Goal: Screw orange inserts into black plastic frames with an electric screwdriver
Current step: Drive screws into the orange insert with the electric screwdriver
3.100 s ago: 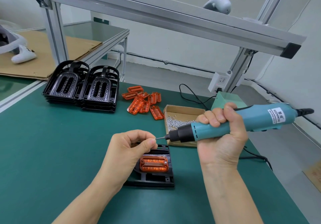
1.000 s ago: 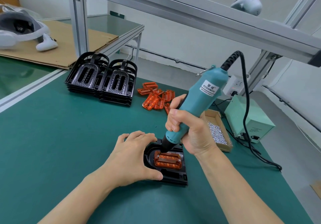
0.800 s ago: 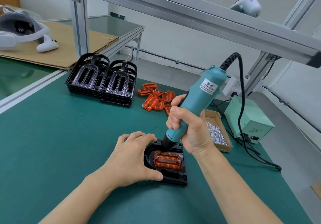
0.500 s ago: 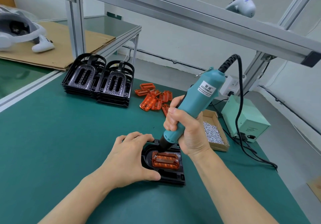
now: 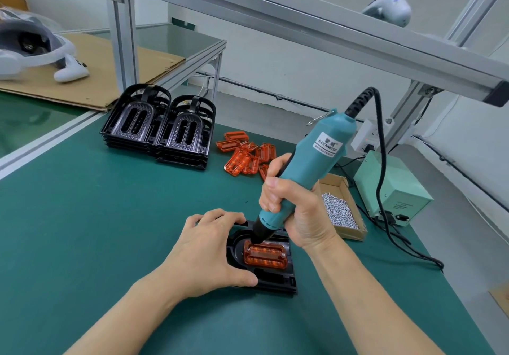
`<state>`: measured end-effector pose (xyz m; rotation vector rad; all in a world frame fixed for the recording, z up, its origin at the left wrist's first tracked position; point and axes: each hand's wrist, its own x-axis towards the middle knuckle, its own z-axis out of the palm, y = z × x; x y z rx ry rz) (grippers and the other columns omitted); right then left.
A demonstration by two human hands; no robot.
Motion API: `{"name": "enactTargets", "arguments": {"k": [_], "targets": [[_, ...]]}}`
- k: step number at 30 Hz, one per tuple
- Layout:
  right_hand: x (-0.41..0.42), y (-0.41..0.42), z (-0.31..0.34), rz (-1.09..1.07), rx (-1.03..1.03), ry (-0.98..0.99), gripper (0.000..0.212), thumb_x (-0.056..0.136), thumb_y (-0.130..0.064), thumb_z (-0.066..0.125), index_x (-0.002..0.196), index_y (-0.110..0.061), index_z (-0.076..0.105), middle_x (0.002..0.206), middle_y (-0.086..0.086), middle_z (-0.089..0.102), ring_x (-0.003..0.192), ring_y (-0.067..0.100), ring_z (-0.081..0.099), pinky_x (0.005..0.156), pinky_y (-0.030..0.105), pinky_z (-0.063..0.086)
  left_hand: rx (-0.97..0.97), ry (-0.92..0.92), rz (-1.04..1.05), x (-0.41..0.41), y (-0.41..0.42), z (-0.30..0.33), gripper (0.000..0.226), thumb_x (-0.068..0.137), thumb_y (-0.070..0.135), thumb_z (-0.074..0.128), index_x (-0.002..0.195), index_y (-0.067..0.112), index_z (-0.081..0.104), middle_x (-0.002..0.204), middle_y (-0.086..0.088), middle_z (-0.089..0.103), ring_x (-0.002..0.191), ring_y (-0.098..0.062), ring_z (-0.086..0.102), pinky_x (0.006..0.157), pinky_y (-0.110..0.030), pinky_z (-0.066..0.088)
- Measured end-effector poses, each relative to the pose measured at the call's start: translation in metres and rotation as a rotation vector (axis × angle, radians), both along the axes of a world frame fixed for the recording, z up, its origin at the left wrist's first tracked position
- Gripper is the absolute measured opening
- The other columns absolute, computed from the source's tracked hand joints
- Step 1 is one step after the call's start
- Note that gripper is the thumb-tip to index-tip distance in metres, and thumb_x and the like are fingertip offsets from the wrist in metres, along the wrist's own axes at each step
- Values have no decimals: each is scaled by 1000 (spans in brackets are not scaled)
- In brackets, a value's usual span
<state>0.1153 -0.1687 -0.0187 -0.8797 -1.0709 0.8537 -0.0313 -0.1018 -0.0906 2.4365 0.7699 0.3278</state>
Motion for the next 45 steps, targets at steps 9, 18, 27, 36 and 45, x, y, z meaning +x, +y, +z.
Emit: {"name": "enactTargets", "arguments": {"k": [9, 18, 27, 36, 45], "targets": [[0, -5, 3, 42, -26, -66, 12, 72, -12, 66, 71, -16, 55, 51, -2, 46, 45, 12, 41, 55, 25, 43, -17, 15, 10, 0, -1, 1, 104, 38, 79, 58, 134, 45, 31, 138, 17, 35, 125, -16, 27, 108, -26, 24], [16, -15, 17, -167, 49, 210, 21, 68, -2, 67, 77, -21, 66, 52, -3, 46, 46, 11, 42, 53, 24, 43, -42, 14, 23, -2, 1, 0, 106, 37, 79, 58, 134, 46, 30, 136, 21, 34, 121, -15, 24, 100, -21, 24], [90, -79, 43, -830, -253, 208, 32, 81, -43, 71, 93, -19, 54, 60, -3, 56, 48, 8, 53, 49, 21, 50, -50, -2, 22, -4, 1, -1, 102, 39, 78, 59, 133, 49, 30, 133, 25, 33, 119, -12, 24, 104, -25, 26], [148, -171, 8, -949, -984, -409, 40, 92, -46, 59, 99, -7, 52, 73, 10, 56, 60, 23, 57, 62, 35, 51, -56, -15, 23, -6, -1, 1, 103, 39, 79, 58, 133, 48, 30, 130, 27, 31, 118, -12, 20, 104, -29, 30], [152, -166, -37, -876, -1626, -1173, 57, 92, -69, 35, 98, -14, 45, 81, -1, 56, 69, 15, 53, 52, 27, 37, -56, -35, 21, -7, -1, 1, 99, 41, 77, 61, 131, 49, 32, 129, 30, 32, 119, -11, 21, 103, -27, 29]]}}
